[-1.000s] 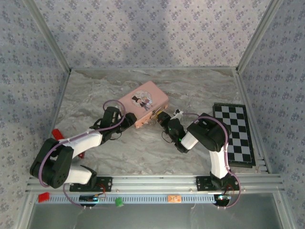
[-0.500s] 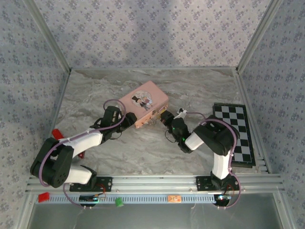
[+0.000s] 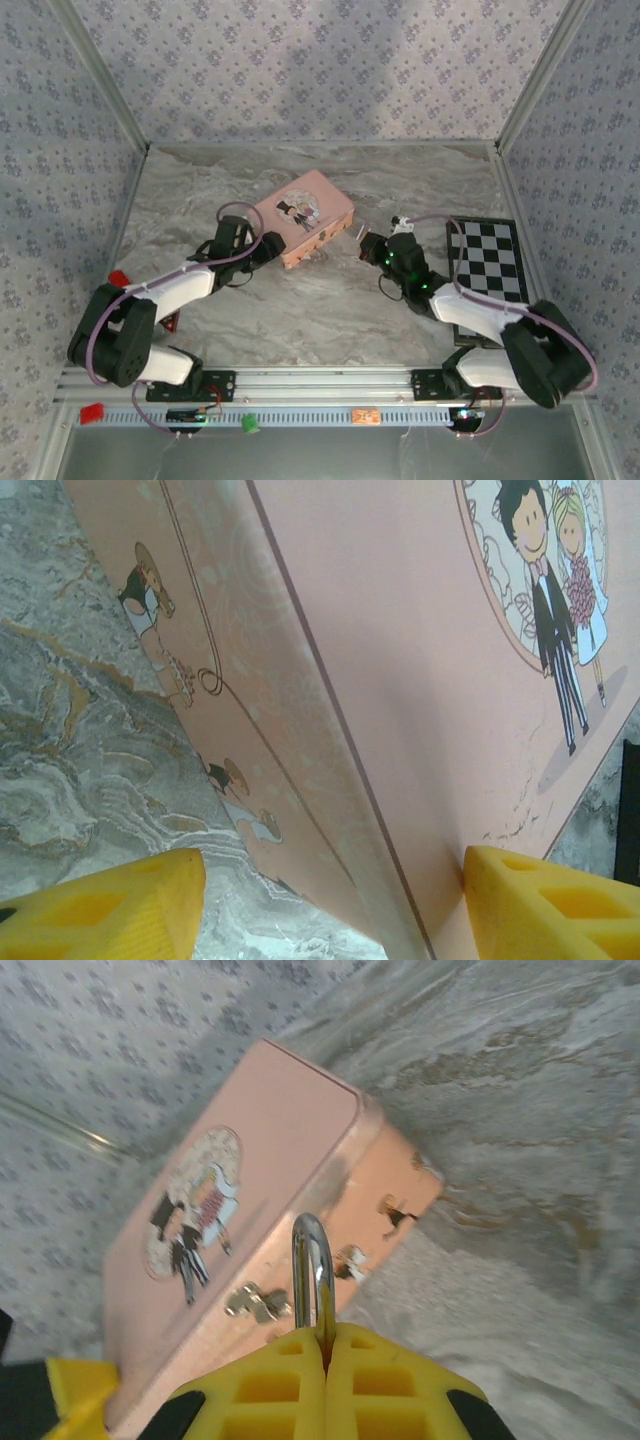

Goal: Unlock the padlock with the key

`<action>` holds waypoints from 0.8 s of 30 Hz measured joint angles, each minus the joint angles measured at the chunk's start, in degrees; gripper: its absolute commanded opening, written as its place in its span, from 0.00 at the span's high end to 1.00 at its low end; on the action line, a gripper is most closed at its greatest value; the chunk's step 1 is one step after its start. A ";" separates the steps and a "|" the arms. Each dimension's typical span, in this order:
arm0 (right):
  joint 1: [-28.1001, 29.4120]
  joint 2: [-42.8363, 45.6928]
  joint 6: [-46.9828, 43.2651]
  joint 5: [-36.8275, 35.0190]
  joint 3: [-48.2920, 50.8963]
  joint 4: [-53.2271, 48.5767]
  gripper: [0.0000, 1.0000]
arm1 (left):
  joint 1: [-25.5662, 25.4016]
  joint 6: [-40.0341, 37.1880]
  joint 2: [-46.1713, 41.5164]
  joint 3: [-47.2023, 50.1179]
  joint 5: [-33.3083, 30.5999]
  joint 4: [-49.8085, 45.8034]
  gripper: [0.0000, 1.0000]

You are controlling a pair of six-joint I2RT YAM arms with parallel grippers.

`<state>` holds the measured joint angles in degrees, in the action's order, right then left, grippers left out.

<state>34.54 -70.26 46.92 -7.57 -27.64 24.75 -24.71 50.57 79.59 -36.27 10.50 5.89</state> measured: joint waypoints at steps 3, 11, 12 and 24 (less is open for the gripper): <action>-2.21 5.20 -4.39 1.01 -1.11 -10.16 1.00 | 0.37 -0.87 0.46 -0.87 0.13 -0.72 0.31; -6.84 15.37 -11.06 1.38 -3.96 -34.58 1.00 | 0.72 -3.91 0.35 -2.32 -0.94 -3.80 0.28; -7.32 16.15 -11.50 1.29 -4.50 -37.24 1.00 | 0.72 -4.33 0.17 -2.32 -1.14 -4.07 0.28; -12.13 17.97 -11.91 -0.13 -7.17 -57.57 1.00 | 2.82 -9.73 -12.09 1.18 -5.95 -8.81 0.23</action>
<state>22.41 -52.29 35.00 -7.70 -34.81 -32.82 -21.89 40.84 67.51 -35.09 4.56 -2.92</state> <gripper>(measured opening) 0.048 0.758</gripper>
